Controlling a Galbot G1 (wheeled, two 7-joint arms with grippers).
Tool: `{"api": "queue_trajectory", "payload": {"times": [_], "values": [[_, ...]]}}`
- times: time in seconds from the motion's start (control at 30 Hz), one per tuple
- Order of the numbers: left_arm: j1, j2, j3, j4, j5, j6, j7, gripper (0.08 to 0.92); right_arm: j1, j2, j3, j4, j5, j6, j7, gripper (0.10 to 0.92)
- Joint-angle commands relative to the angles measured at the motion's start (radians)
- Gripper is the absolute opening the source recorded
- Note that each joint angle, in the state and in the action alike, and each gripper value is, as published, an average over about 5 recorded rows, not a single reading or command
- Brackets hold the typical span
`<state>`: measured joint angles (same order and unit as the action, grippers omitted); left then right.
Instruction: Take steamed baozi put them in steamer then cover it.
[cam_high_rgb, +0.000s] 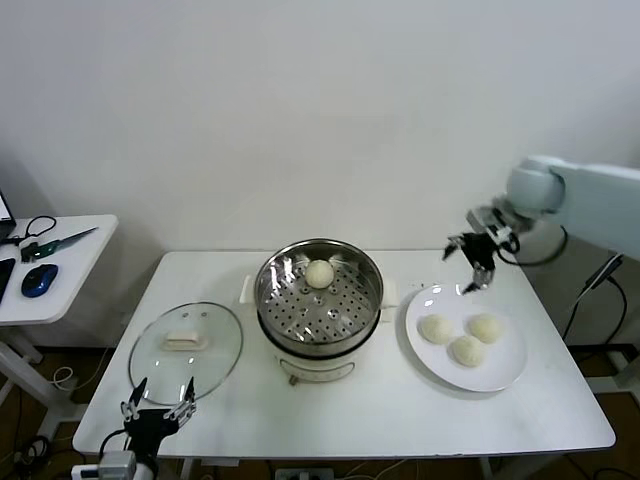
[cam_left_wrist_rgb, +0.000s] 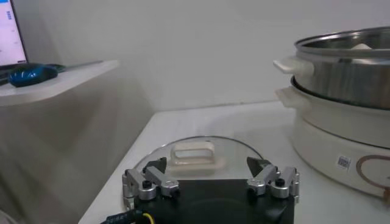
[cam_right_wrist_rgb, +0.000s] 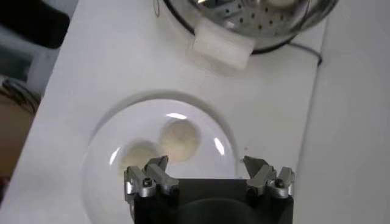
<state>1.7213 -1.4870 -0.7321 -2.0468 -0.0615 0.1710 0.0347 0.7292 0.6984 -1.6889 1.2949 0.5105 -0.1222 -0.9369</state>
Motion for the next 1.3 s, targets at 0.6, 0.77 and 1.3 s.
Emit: {"api": "queue_trajectory", "payload": {"times": [0.6, 0.77, 1.3], "values": [[0.031, -0.014, 0.01, 0.006, 0.018, -0.02, -0.004, 0.823, -0.464, 0.152, 0.295, -0.226, -0.112, -0.213, 0.109, 0.823], [0.033, -0.018, 0.012, 0.004, 0.021, -0.02, -0.004, 0.823, -0.486, 0.173, 0.31, -0.266, -0.141, -0.213, 0.117, 0.823], [0.033, -0.018, 0.007, 0.003, 0.022, -0.022, -0.006, 0.823, -0.451, 0.163, 0.339, -0.253, -0.125, -0.199, 0.109, 0.632]]}}
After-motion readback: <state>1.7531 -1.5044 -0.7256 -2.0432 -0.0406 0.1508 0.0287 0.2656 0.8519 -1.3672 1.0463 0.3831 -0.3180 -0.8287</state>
